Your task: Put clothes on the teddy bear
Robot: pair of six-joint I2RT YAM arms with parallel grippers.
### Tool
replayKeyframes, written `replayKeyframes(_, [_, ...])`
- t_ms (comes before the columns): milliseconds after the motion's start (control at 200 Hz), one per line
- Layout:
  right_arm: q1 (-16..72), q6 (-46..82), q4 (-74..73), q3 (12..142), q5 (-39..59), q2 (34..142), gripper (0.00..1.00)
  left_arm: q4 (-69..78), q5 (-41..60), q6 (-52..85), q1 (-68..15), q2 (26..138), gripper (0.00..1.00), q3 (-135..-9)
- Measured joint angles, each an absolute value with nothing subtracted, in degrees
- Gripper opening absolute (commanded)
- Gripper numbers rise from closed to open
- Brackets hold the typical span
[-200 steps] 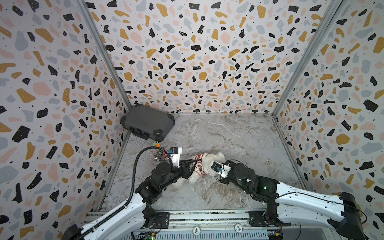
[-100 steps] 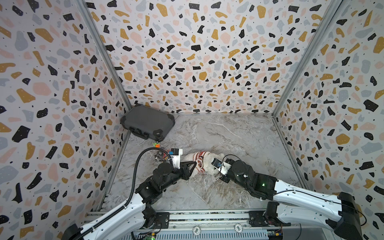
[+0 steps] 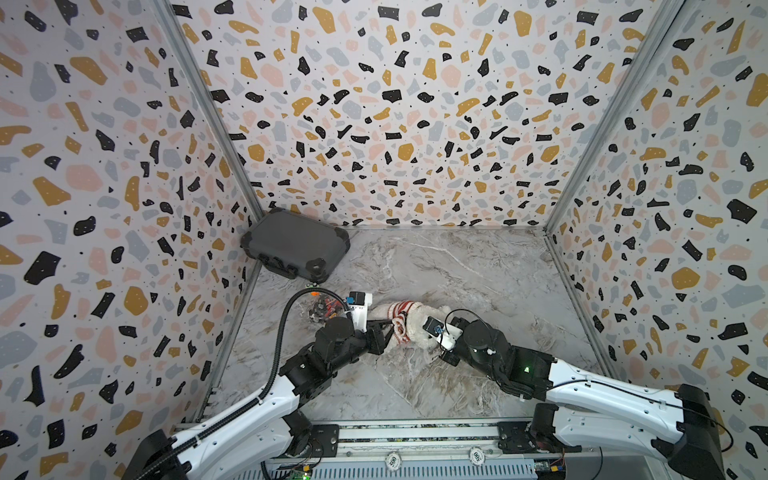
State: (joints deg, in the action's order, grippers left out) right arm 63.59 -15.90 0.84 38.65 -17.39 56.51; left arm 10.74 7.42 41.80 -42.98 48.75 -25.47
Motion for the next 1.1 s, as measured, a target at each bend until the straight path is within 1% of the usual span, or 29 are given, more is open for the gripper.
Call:
replayKeyframes(80, [63.6, -16.1, 0.8, 38.4, -17.4, 56.5, 0.0, 10.7, 7.4, 41.7, -43.0, 49.0, 0.25, -25.7])
replayKeyframes(180, [63.6, -16.4, 0.2, 37.6, -17.6, 56.5, 0.0, 10.7, 7.2, 41.5, -43.2, 49.5, 0.36, -26.2])
replayKeyframes(240, [63.6, -16.6, -0.4, 36.7, -17.6, 56.2, 0.0, 10.8, 7.1, 41.6, -43.3, 49.5, 0.4, -26.3])
replayKeyframes(395, [63.6, -17.1, -1.9, 33.2, -17.8, 53.6, 0.0, 11.1, 7.1, 42.0, -43.3, 49.5, 0.42, -26.3])
replayKeyframes(451, [63.6, -17.1, -2.2, 32.6, -17.8, 52.9, 0.0, 11.9, 7.0, 42.7, -43.3, 49.3, 0.41, -26.3])
replayKeyframes(556, [63.6, -17.1, -3.0, 31.9, -18.2, 52.3, 0.0, 13.1, 7.0, 43.2, -43.3, 48.8, 0.34, -26.3])
replayKeyframes(726, [63.6, -17.2, -3.8, 31.5, -18.7, 52.1, 0.0, 13.1, 6.8, 43.7, -43.3, 49.3, 0.28, -26.3])
replayKeyframes(866, [63.6, -17.3, -4.5, 31.2, -19.0, 52.0, 0.0, 10.5, 5.3, 43.9, -43.3, 49.5, 0.27, -26.3])
replayKeyframes(991, [63.6, -17.5, -4.7, 31.0, -19.1, 52.0, 0.0, 10.7, 5.9, 44.2, -43.3, 50.5, 0.27, -26.3])
replayKeyframes(1096, [63.6, -17.7, -4.8, 31.0, -19.2, 52.0, 0.0, 10.8, 7.0, 44.4, -43.3, 51.7, 0.21, -26.3])
